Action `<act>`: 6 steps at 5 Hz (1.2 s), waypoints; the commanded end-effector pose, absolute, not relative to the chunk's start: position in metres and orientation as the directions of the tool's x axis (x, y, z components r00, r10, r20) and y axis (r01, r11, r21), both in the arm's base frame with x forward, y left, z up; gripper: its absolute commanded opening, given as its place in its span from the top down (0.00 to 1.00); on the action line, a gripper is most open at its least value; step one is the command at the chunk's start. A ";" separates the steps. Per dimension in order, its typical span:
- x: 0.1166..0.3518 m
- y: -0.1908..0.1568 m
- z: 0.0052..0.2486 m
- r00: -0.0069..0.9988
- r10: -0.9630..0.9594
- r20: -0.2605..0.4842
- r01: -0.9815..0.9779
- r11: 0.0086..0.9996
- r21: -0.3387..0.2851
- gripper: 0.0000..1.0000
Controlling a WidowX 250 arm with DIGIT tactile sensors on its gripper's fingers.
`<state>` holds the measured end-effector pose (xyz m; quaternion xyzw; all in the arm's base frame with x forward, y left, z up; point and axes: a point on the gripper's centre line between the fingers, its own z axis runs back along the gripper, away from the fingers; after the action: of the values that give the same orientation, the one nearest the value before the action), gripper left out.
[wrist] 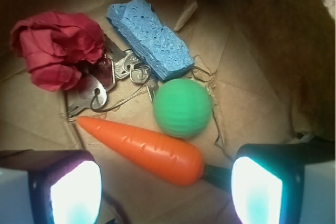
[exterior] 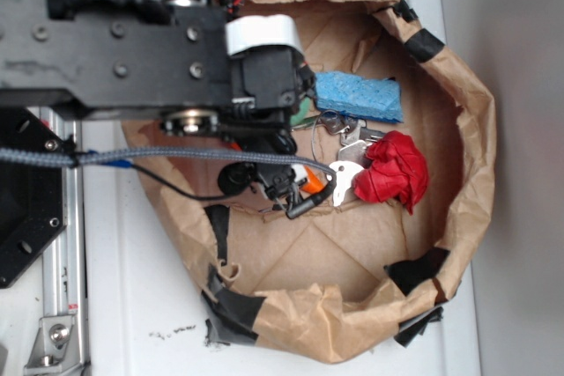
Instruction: Grab the blue sponge.
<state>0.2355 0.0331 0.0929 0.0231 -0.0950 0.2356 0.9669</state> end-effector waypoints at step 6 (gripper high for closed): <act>0.299 0.071 0.079 0.966 0.072 0.247 -0.087 0.995 0.047 0.00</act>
<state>0.2887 0.0564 0.0645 0.0250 -0.0965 0.0513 0.9937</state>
